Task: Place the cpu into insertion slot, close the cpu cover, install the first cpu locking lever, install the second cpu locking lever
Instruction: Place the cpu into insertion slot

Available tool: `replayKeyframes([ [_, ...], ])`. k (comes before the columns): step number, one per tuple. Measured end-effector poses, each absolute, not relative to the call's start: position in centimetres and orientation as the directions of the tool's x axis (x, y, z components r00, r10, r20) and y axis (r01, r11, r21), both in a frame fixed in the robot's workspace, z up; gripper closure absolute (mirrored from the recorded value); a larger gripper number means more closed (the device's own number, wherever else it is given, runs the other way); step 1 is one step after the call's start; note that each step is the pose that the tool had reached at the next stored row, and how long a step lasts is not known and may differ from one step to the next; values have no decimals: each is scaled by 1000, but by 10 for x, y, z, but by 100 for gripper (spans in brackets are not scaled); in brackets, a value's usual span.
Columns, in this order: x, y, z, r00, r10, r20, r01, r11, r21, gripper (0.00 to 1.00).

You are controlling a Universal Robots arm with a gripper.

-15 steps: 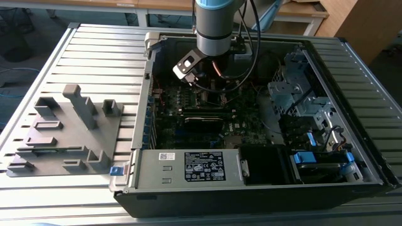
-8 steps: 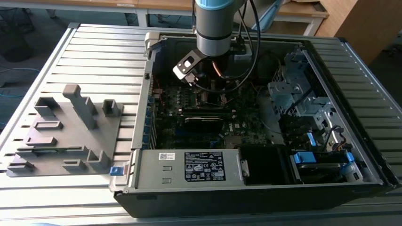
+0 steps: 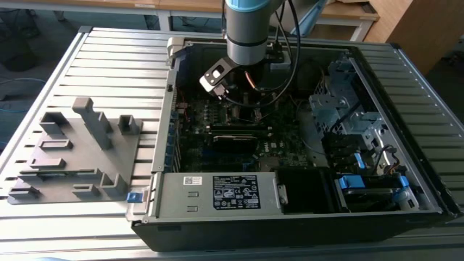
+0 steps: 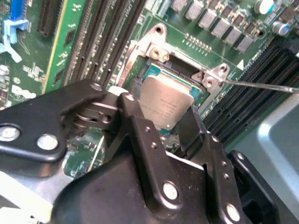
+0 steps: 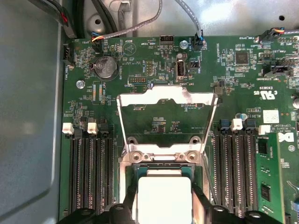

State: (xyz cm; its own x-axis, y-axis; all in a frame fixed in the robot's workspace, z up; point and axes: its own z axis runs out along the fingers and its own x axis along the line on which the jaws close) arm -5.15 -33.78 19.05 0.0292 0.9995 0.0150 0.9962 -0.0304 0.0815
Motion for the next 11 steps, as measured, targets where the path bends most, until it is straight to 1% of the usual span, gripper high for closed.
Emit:
replayKeyframes([
  [1, -51, -338, 190, 29, 999, 15, 996, -30, 82, 45],
  [2, -51, -338, 190, 29, 999, 15, 996, -30, 82, 39],
  [11, -52, -338, 201, 29, 999, 14, 996, -30, 81, 39],
])
